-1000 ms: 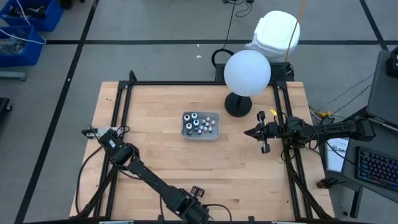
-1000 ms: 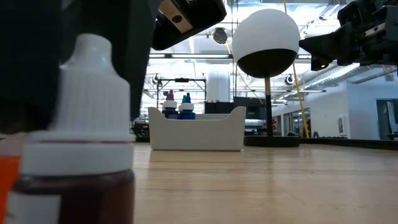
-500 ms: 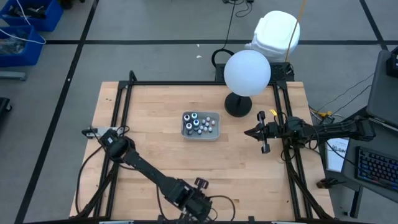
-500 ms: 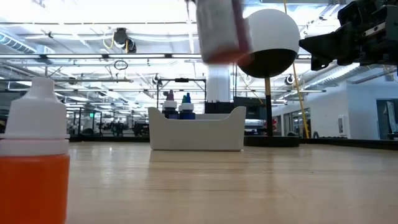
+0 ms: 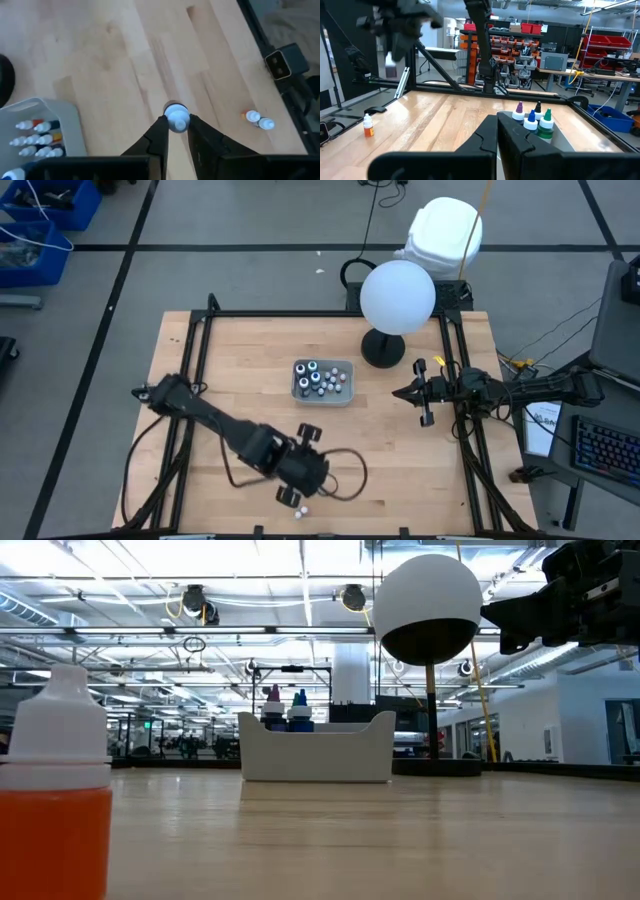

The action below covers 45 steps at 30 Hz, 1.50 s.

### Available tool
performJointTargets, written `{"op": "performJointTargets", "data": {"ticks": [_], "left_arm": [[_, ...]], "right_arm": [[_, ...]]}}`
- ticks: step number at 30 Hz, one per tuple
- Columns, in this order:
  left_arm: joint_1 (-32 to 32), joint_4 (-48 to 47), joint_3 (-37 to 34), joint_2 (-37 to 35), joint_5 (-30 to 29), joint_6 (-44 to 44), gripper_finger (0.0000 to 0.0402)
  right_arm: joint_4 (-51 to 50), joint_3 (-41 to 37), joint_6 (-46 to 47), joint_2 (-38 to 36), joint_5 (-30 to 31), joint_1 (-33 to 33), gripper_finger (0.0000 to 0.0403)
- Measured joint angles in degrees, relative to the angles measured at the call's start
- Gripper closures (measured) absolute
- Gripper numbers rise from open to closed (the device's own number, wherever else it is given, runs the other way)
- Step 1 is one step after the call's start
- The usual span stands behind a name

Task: Pick & Place food coloring
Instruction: Put the small red food coloring bottle into the gray bin

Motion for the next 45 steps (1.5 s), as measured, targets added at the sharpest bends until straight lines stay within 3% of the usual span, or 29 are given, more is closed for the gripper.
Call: {"op": "performJointTargets", "data": {"ticks": [6, 9, 14, 19, 24, 29, 37, 45], "left_arm": [[2.37, -3.37, -0.41, -4.46, 1.54, 0.04, 0.033], [3.31, -2.88, -4.6, -8.63, 1.45, -1.85, 0.033], [4.86, 3.26, -21.9, -18.14, -1.21, -6.05, 0.0329], [7.52, 19.53, -42.79, -28.61, -1.61, -6.56, 0.0328], [11.62, 26.51, -54.16, -33.12, -3.18, -6.46, 0.0328], [14.44, 28.47, -57.02, -33.02, -4.92, -1.25, 0.0328], [17.36, 38.09, -55.86, -32.42, -2.72, 12.26, 0.0328], [19.96, 41.31, -55.49, -32.44, -2.59, 12.75, 0.0328]], "right_arm": [[0.02, 0.0, 0.0, 0.0, 0.0, -0.01, 0.0403], [0.0, 0.0, 0.0, 0.0, 0.0, -0.01, 0.0403], [-0.02, 0.0, 0.0, 0.0, 0.0, 0.01, 0.0403], [0.0, 0.0, 0.0, 0.0, 0.0, -0.01, 0.0403], [-0.02, 0.0, -0.54, 0.0, 0.15, -0.01, 0.0403], [-1.11, 0.0, -1.33, 0.0, 0.32, -0.01, 0.0403], [-1.03, 0.0, -1.27, 0.09, 0.42, -0.01, 0.0403], [-1.11, 0.0, -1.41, 0.11, 0.46, -0.01, 0.0403]]}}
